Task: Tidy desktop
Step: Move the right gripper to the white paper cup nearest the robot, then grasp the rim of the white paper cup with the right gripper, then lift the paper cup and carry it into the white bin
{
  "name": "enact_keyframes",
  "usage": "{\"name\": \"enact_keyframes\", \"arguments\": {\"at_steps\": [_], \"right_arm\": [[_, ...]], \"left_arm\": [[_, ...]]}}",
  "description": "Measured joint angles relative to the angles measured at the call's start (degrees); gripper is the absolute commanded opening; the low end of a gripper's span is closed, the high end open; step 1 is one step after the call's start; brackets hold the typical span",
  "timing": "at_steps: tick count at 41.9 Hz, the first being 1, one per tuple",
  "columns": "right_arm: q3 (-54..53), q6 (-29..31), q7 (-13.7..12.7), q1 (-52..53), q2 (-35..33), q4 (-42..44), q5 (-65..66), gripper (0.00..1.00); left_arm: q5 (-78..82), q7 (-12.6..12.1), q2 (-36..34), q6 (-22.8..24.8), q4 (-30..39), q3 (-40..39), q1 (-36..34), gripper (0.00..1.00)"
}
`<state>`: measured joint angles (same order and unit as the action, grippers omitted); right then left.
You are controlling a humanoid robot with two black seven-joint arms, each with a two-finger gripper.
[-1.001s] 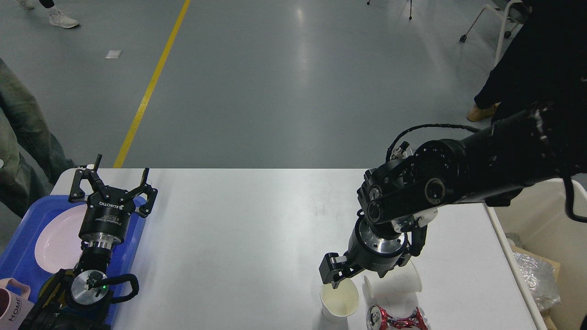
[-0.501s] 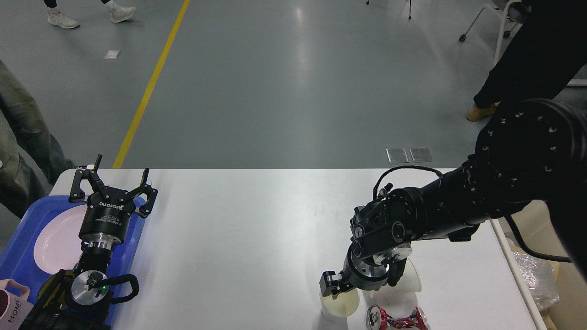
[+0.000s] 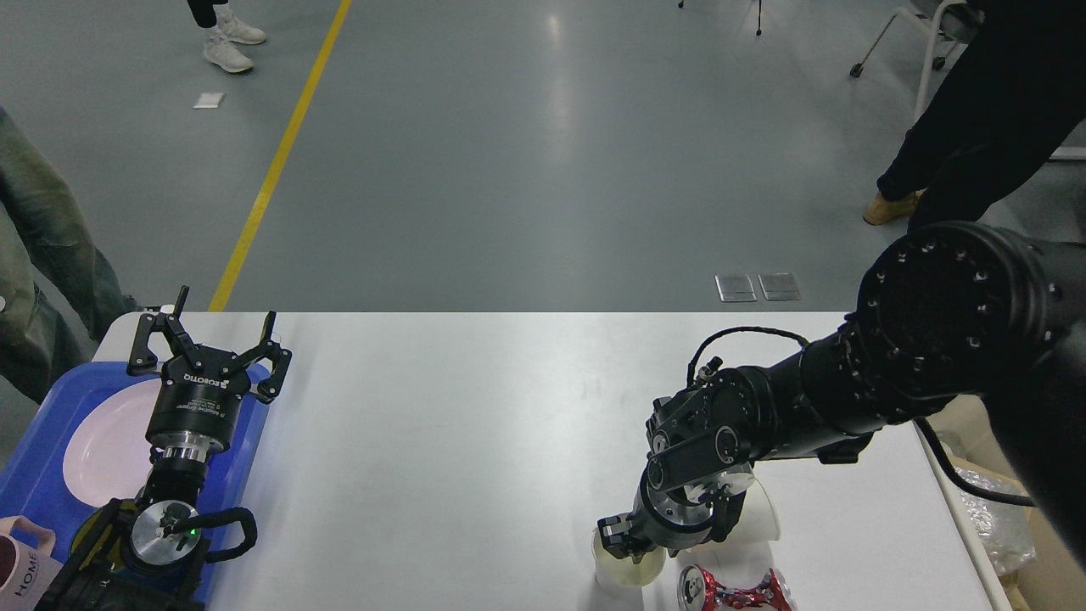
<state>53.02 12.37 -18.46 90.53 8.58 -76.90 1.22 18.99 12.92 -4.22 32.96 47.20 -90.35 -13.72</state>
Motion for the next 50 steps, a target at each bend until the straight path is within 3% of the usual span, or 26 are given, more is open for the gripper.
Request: {"name": "enact_keyframes", "arguments": {"at_steps": [17, 26, 36, 43, 50], "right_arm": [[-0.1, -0.8, 0.0, 0.0, -0.2, 0.0, -2.1, 0.00], [-0.5, 1.8, 0.0, 3.5, -1.0, -1.6, -4.7, 0.00], [-0.3, 11.9, 0.1, 16.6, -7.2, -6.3, -9.1, 0.00], [0.0, 23.2, 0.3, 30.5, -13.6, -10.4, -9.5, 0.00], [3.1, 29.9, 0.6, 43.6, -19.8, -12.8, -9.5, 0.00]], "left_arm": [[0.0, 0.0, 0.0, 0.0, 0.0, 0.0, 0.0, 0.97], [0.0, 0.0, 0.0, 0.0, 0.0, 0.0, 0.0, 0.97], [0.0, 0.0, 0.0, 0.0, 0.0, 0.0, 0.0, 0.97], [0.0, 0.0, 0.0, 0.0, 0.0, 0.0, 0.0, 0.97], [0.0, 0.0, 0.0, 0.0, 0.0, 0.0, 0.0, 0.97]]}}
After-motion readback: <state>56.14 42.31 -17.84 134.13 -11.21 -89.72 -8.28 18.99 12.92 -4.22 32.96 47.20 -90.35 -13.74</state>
